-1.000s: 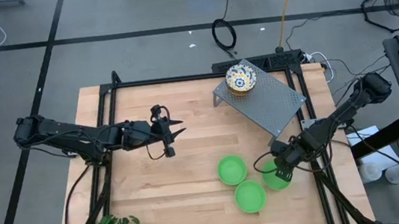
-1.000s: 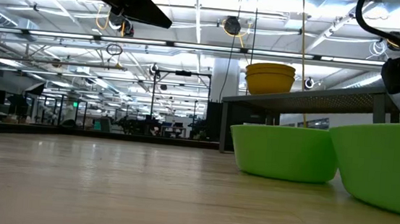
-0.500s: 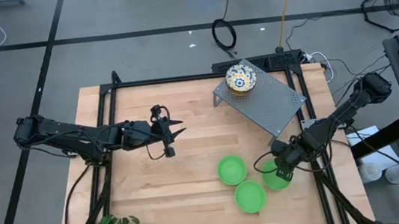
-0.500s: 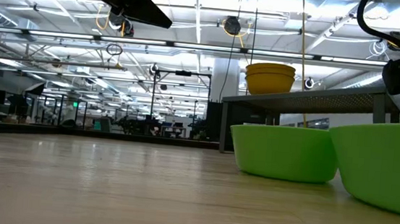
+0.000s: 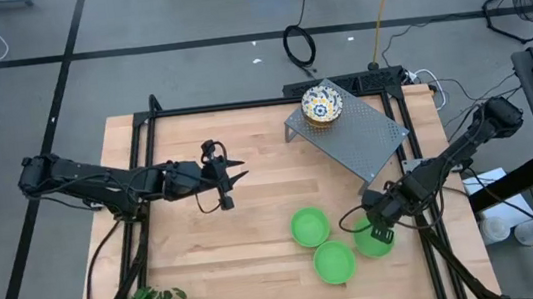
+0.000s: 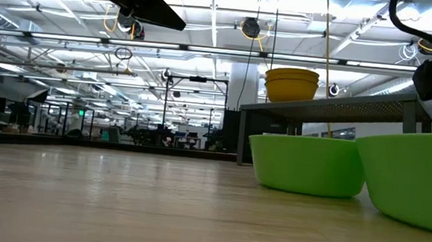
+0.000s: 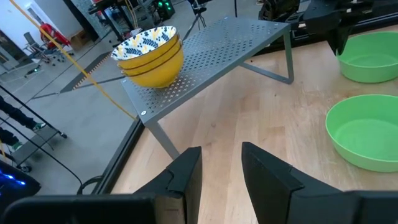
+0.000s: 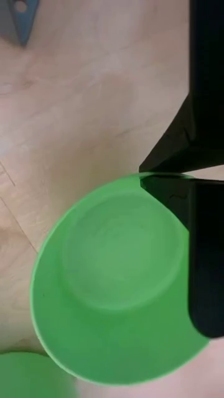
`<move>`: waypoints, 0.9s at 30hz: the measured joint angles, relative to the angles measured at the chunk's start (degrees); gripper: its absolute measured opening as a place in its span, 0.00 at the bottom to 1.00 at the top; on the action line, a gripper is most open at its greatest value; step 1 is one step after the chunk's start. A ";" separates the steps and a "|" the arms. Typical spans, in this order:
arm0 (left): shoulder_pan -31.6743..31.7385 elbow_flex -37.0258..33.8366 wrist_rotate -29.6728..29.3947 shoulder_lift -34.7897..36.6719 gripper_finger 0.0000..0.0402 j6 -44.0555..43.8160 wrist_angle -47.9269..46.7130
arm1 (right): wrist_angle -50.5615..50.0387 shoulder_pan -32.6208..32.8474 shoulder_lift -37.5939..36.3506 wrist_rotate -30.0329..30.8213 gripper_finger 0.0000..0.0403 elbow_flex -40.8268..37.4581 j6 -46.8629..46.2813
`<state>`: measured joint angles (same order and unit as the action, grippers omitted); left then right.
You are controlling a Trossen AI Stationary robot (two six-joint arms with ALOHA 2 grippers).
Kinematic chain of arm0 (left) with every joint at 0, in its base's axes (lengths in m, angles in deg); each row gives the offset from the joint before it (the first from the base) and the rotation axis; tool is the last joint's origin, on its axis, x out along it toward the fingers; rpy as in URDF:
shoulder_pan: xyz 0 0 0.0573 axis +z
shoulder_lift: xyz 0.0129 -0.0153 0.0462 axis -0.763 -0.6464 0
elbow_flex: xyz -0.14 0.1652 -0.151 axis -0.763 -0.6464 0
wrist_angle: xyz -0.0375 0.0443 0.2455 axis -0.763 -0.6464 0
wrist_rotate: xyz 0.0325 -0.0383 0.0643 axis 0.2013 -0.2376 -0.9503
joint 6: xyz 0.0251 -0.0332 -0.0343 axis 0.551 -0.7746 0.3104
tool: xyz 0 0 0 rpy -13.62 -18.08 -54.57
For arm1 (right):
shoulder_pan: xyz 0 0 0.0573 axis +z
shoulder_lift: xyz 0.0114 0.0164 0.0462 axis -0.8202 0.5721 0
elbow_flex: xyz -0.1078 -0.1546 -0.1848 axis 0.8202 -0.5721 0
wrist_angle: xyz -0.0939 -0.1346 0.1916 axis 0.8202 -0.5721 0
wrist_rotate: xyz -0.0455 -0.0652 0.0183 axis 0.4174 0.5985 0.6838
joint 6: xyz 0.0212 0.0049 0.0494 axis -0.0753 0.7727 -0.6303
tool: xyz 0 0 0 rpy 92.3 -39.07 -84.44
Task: Pick & Place Mini bowls
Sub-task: Put the right green bowl on the shelf
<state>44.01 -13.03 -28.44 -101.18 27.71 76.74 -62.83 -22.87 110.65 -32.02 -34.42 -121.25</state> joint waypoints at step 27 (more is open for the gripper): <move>0.01 0.00 0.00 0.01 0.29 0.07 0.02 | 0.03 -0.03 -18.94 1.89 0.00 -0.02 7.25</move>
<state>44.02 -13.03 -28.44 -101.17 27.77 76.76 -62.80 -22.90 91.72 -30.12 -34.44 -114.00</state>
